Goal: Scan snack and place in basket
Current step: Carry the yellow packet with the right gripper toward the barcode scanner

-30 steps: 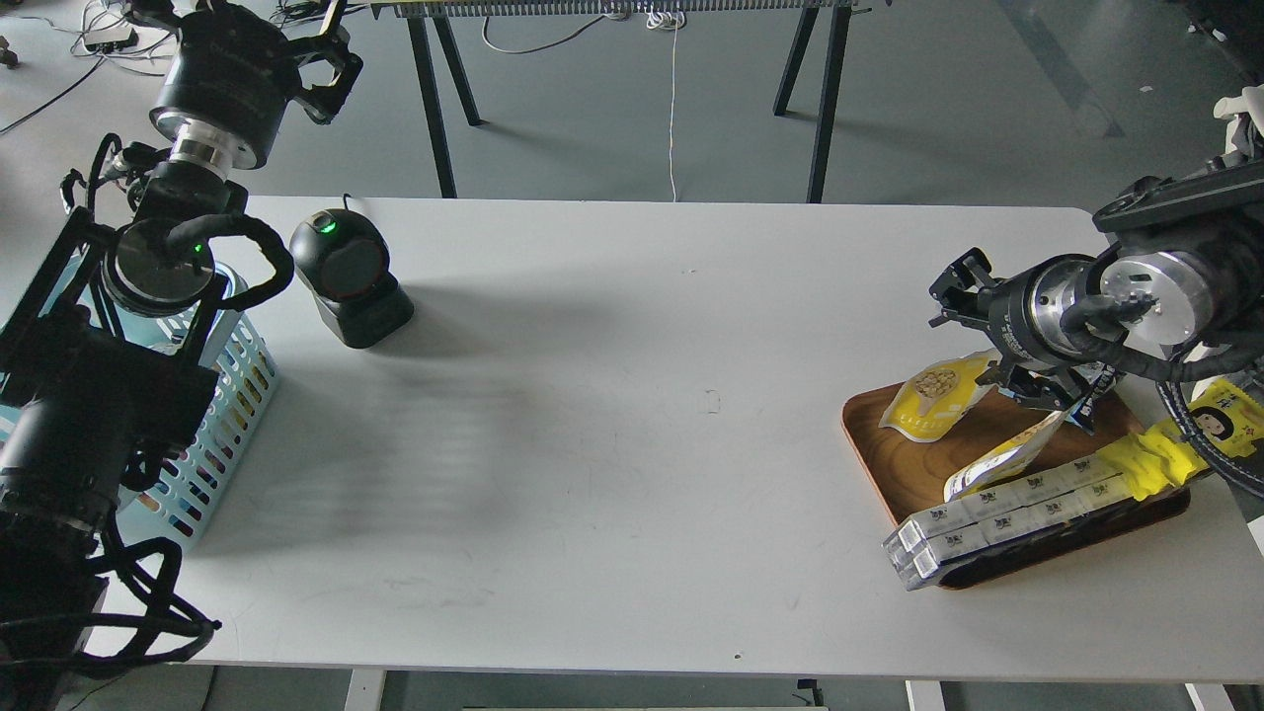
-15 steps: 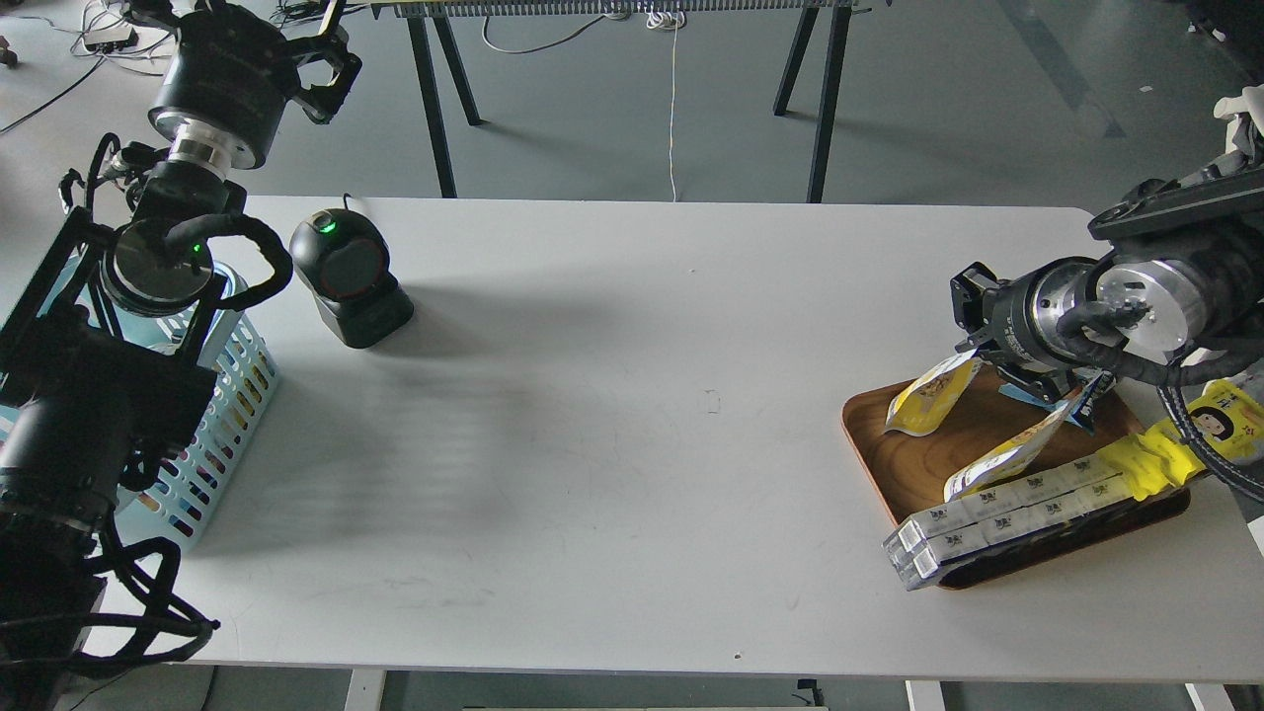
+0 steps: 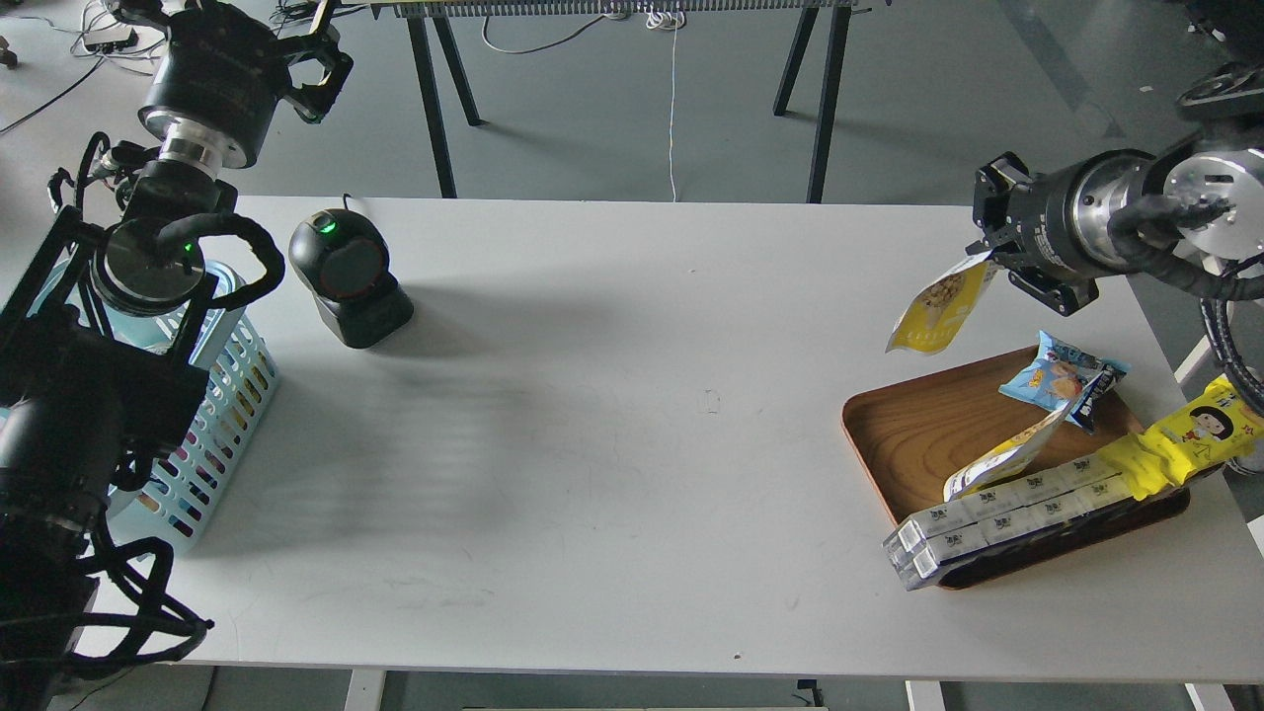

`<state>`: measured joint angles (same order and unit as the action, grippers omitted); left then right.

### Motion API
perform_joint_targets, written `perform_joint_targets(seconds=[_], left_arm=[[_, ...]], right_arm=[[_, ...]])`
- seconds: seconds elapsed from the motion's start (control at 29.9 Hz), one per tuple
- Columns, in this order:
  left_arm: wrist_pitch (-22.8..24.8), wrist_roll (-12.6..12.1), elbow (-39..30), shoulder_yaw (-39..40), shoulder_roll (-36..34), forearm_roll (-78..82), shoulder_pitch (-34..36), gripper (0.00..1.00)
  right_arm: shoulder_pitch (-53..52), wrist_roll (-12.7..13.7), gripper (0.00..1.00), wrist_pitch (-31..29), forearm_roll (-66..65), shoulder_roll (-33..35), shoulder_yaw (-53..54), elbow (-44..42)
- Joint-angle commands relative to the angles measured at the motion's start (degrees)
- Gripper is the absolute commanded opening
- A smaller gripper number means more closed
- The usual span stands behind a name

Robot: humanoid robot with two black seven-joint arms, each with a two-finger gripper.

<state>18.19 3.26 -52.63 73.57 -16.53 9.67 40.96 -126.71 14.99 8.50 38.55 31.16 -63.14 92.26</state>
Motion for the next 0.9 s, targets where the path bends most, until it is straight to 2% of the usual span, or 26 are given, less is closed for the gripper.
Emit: perform_joint_targets(seconds=[0.0,0.2,0.37,0.6,0.73,0.87], left_arm=[[0.0,0.0,0.0,0.0,0.0,0.0,0.0,1.00],[0.1,0.0,0.0,-0.1,0.2,-0.1,0.0,1.00],[0.1,0.0,0.0,-0.1,0.3,-0.1,0.0,1.00],[0.0,0.0,0.0,-0.1,0.3,-0.1,0.0,1.00],[0.0,0.0,0.0,-0.1,0.3,0.0,0.0,1.00],[0.0,0.0,0.0,-0.2,0.3,0.0,0.0,1.00]], right_arm=[[-5.3,1.4,0.00,3.3,9.4,-3.5,1.9,0.5],[-6.3,2.0,0.00,10.9,18.0,-14.6,8.0,-0.2],[-5.5,1.6,0.00,12.8,19.8,-18.7,12.6,-1.7],[-0.9,1.0,0.00,19.0,21.4,-25.1,18.8,-5.6],[3.6,1.0,0.00,19.5,21.4,-31.0,22.0,-10.2],[9.3,1.0,0.00,19.5,21.3,-31.2,24.0,-16.7]])
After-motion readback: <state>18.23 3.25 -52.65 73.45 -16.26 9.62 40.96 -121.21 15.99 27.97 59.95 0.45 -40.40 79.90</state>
